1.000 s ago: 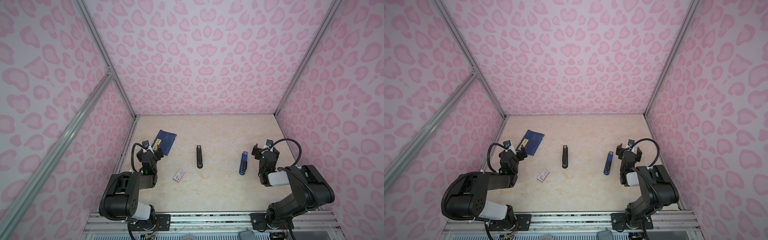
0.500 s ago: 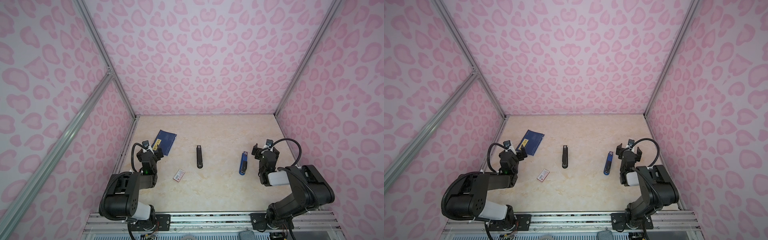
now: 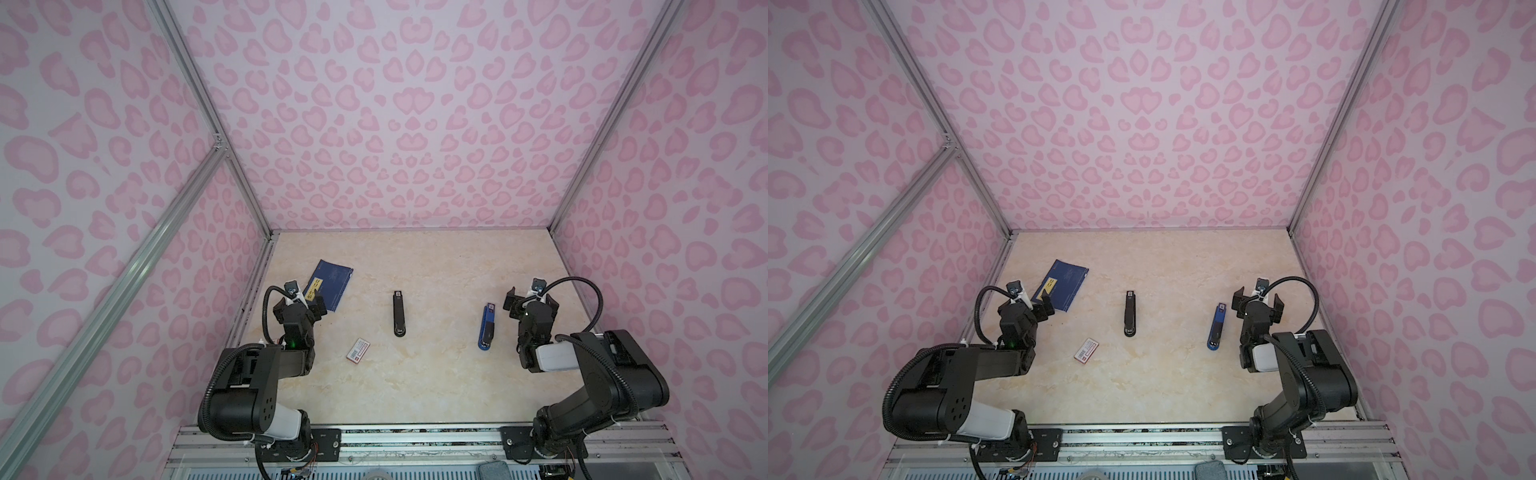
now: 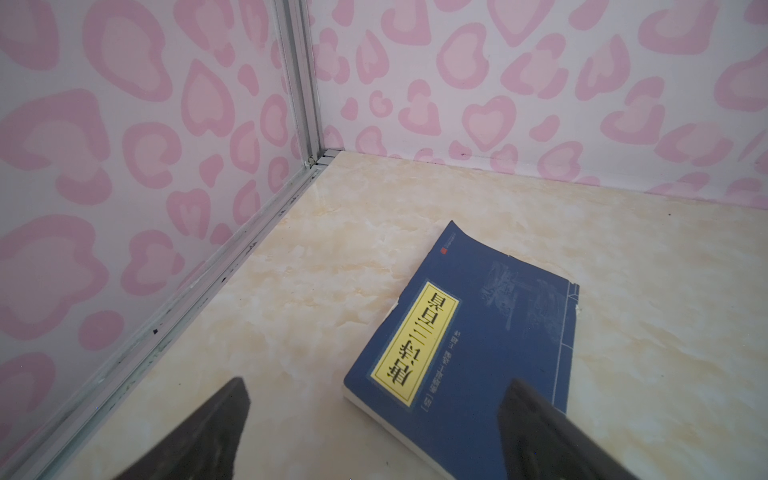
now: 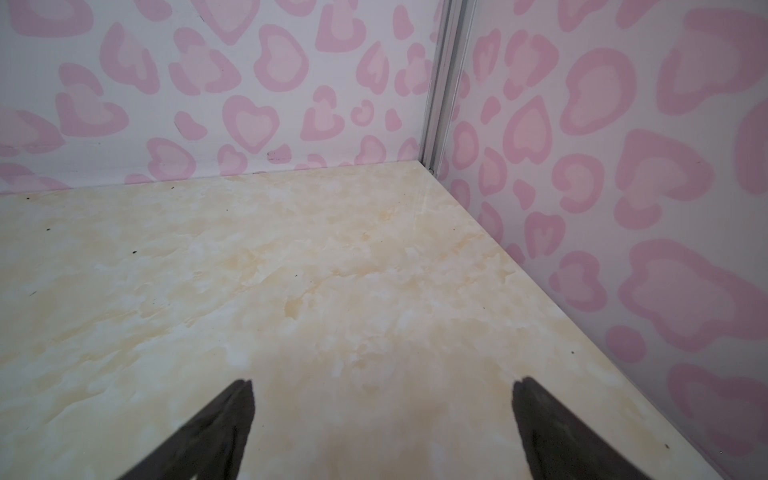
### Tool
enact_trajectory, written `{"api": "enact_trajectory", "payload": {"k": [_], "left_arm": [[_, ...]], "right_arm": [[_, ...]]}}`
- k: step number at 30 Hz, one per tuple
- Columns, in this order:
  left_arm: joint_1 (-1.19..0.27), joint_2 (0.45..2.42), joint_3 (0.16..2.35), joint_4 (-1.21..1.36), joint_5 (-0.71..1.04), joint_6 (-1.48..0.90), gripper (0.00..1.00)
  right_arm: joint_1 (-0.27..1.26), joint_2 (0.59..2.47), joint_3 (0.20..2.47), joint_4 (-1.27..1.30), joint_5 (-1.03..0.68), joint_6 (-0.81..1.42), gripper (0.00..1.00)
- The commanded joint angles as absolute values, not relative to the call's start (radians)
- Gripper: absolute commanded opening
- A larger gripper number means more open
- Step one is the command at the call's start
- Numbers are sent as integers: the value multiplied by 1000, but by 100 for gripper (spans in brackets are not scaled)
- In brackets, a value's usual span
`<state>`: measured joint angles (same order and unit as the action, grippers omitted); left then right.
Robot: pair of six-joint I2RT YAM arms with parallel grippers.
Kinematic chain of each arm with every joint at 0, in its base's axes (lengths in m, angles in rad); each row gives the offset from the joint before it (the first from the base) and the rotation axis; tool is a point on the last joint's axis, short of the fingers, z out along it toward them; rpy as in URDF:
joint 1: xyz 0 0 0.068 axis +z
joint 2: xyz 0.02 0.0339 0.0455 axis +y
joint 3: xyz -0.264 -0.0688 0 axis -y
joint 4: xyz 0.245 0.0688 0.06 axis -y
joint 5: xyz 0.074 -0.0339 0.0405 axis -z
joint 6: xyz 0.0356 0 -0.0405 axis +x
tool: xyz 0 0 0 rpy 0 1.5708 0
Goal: Load the staples into the stapler
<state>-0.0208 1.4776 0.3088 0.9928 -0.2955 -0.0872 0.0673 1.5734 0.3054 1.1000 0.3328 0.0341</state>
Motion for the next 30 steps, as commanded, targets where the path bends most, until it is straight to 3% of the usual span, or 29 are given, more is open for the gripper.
{"api": "enact_trajectory", "payload": {"k": [1, 8, 11, 17, 20, 22, 24, 26, 30], "left_arm": [[-20, 1473, 310, 1020, -301, -91, 97], [-21, 1470, 303, 1029, -300, -92, 97], [-23, 1427, 368, 888, -303, -84, 97], [-32, 1324, 460, 657, -351, -93, 97], [-34, 1250, 513, 522, -345, -206, 97], [-31, 1219, 579, 356, -338, -369, 97], [-14, 1228, 651, 227, -229, -467, 97], [-12, 1253, 699, 159, -104, -493, 97], [-39, 1273, 725, 113, 33, -564, 100]], "right_arm": [[68, 1575, 306, 1101, 338, 35, 99], [80, 1548, 309, 1070, 410, 54, 99], [88, 1527, 301, 1079, 396, 30, 99], [117, 1362, 387, 810, 451, 16, 99], [108, 1255, 430, 671, 436, 158, 99], [80, 1177, 467, 513, 386, 369, 99], [10, 1134, 463, 478, 225, 538, 99], [-51, 1147, 439, 583, -5, 583, 99], [-55, 1152, 461, 593, -192, 580, 99]]}}
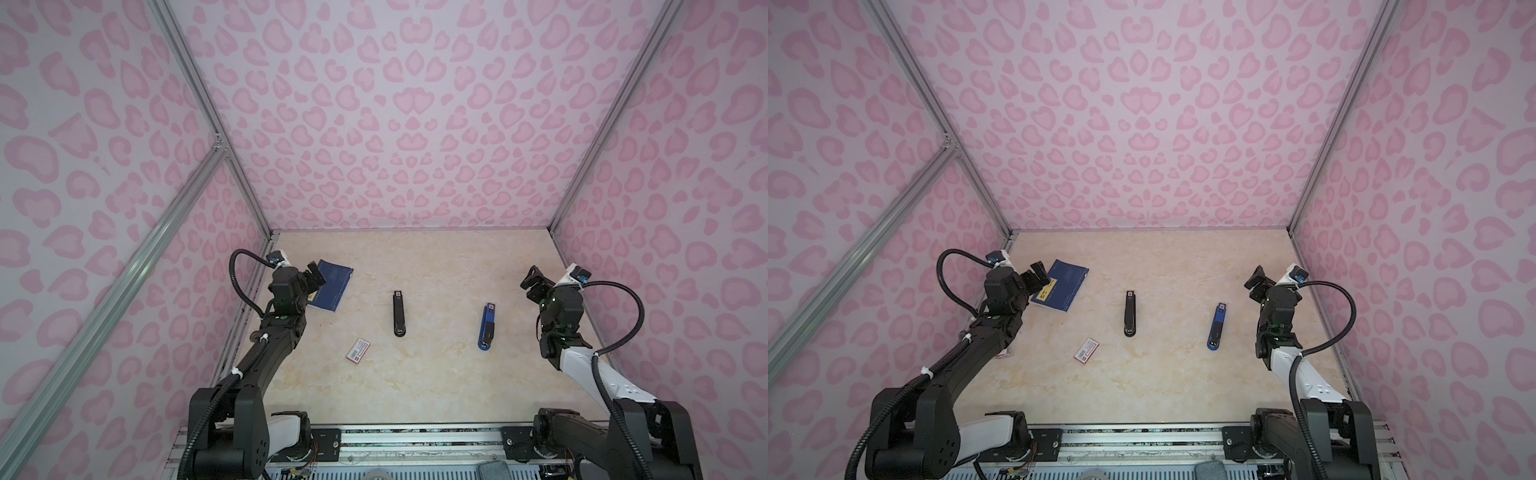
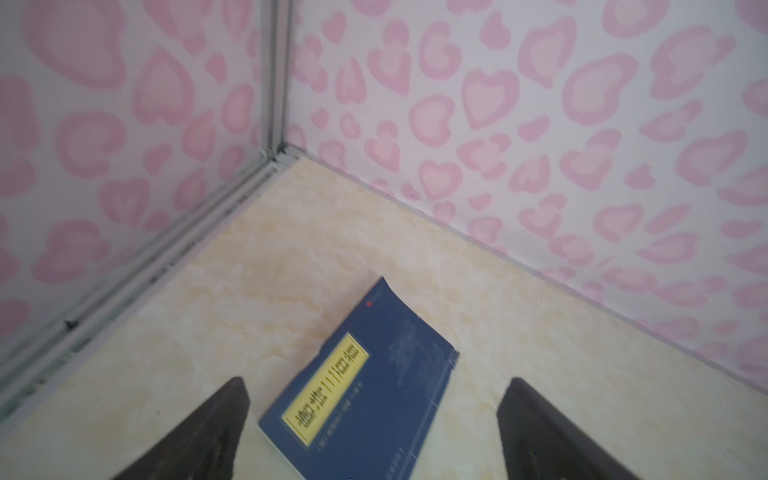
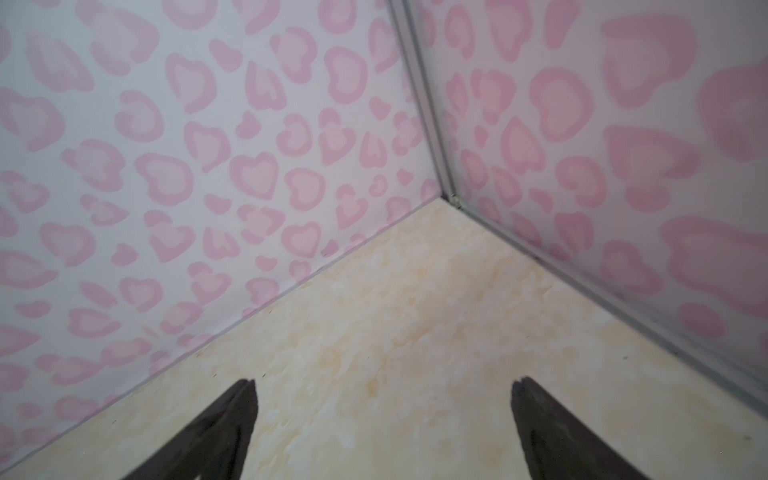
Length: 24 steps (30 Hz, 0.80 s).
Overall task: Load the staples into the stapler
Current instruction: 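Reach the left gripper to the black stapler while the right gripper moves toward it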
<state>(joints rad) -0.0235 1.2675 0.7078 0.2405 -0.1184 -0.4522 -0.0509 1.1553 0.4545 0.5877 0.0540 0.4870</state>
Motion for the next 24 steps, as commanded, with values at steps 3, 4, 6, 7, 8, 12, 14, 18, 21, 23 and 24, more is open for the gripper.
{"api": "enact_trajectory", "payload": {"k": [3, 4, 6, 7, 8, 12, 14, 18, 21, 23, 24], "left_arm": [[-100, 1254, 727, 53, 43, -589, 98], [-118, 1250, 729, 30, 45, -599, 97], [-158, 1243, 727, -13, 69, -617, 93], [-175, 1240, 726, -35, 72, -626, 91], [-197, 1237, 724, -55, 74, -639, 90], [-316, 1244, 725, -119, 60, -675, 86], [-384, 1263, 734, -140, 38, -702, 84], [-504, 1338, 778, -157, 4, -740, 80], [-584, 1443, 857, -213, -44, -741, 79], [-634, 1517, 921, -250, -74, -739, 82], [-655, 1544, 945, -260, -88, -739, 83]], "right_arm": [[-58, 1150, 481, 566, -339, 654, 99], [-52, 1157, 496, 540, -389, 656, 93], [-30, 1171, 522, 478, -476, 648, 75], [-18, 1174, 526, 456, -499, 648, 68], [-3, 1176, 528, 436, -523, 650, 63], [102, 1171, 535, 329, -541, 620, 53], [171, 1161, 533, 283, -516, 606, 52], [272, 1160, 504, 274, -485, 611, 52], [324, 1167, 496, 257, -461, 598, 54], [361, 1173, 486, 269, -446, 595, 56], [377, 1177, 485, 269, -437, 592, 56]]}}
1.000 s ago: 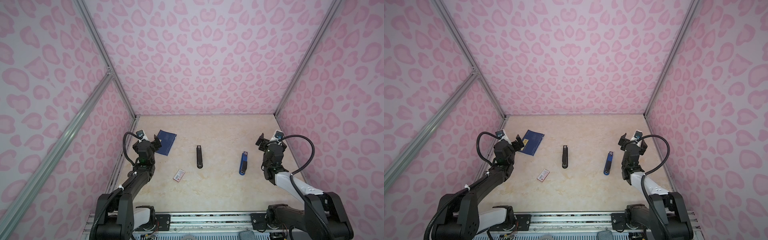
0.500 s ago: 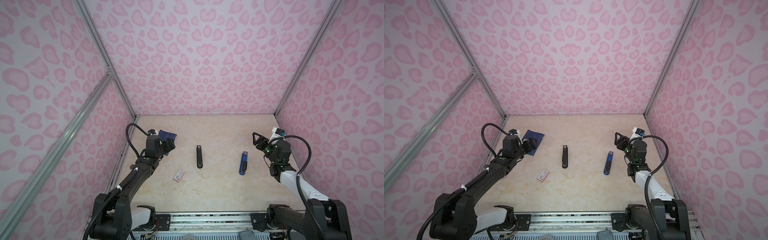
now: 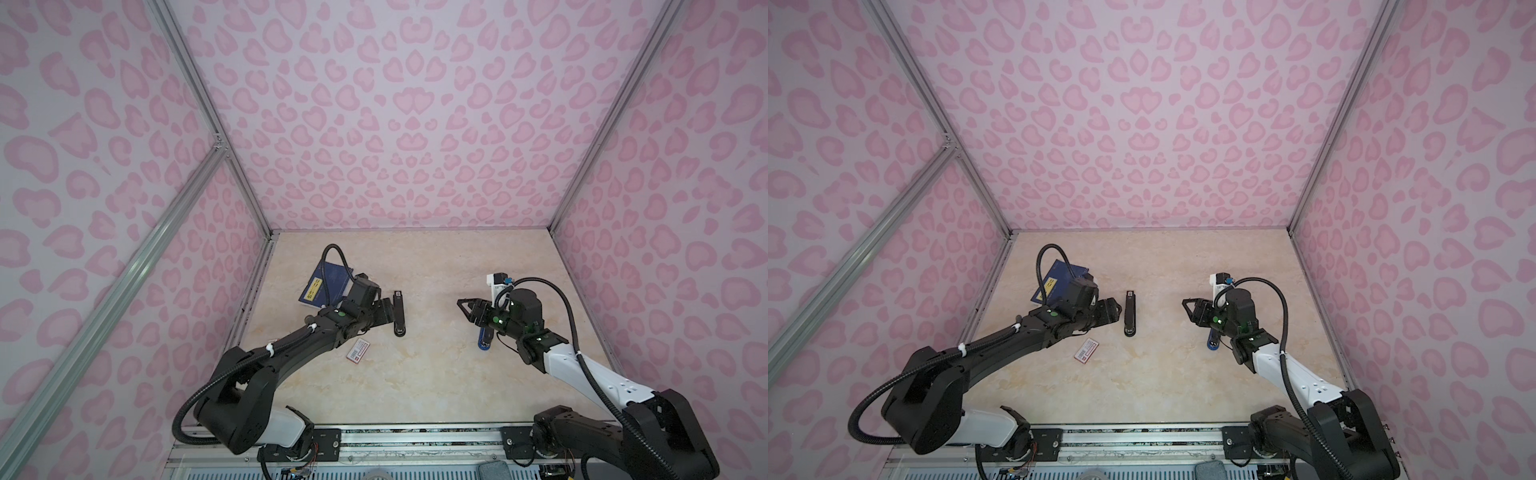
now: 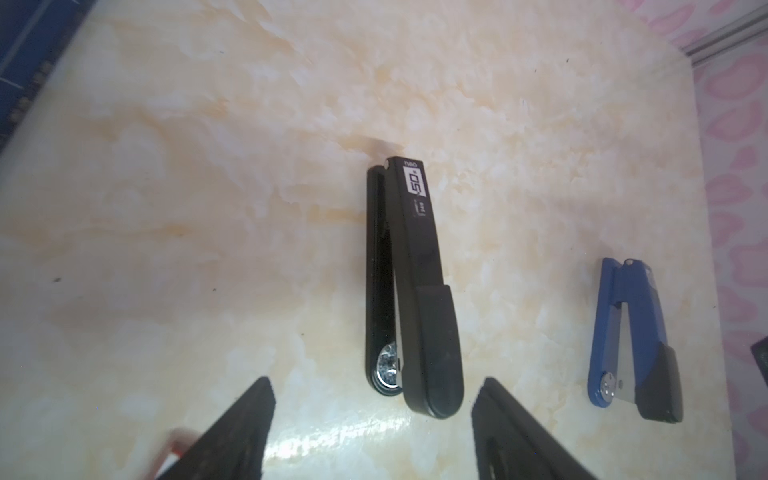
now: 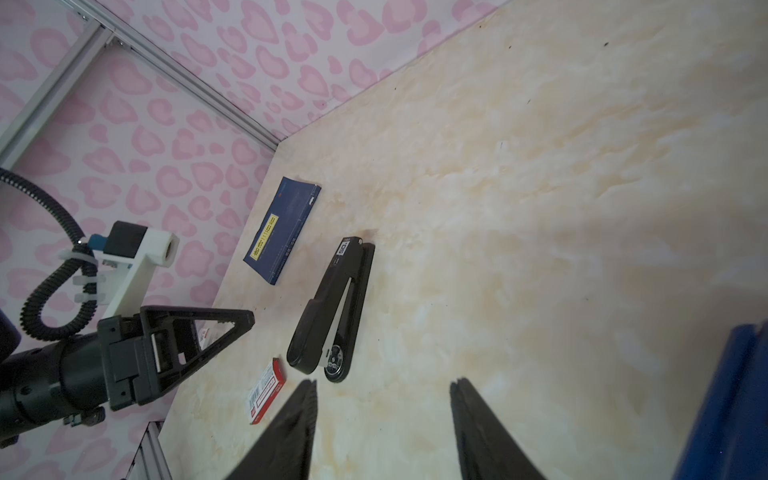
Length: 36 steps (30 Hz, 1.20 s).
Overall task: Load the staples into the stapler
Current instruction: 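Reach the left gripper to the black stapler while the right gripper moves toward it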
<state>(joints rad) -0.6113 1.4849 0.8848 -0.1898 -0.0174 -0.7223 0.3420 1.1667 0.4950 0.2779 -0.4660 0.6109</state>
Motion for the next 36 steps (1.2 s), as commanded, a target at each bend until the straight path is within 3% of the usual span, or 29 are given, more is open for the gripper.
{"api": "enact_trajectory", "payload": {"k": [1, 7, 17, 31, 36], "left_arm": [[-677, 1571, 973, -275, -106, -742, 84], [-740, 1707, 1125, -410, -189, -761, 82], [-792, 1779, 1187, -494, -208, -794, 62], [-798, 1811, 1225, -505, -224, -787, 59], [-797, 1822, 1235, -508, -219, -781, 48]], "right_arm": [[398, 1182, 483, 266, -423, 588, 56], [480, 1220, 468, 310, -384, 608, 56], [535, 1305, 503, 319, -365, 599, 55], [576, 1381, 525, 351, -368, 613, 52], [577, 1384, 520, 353, -370, 614, 52]]}}
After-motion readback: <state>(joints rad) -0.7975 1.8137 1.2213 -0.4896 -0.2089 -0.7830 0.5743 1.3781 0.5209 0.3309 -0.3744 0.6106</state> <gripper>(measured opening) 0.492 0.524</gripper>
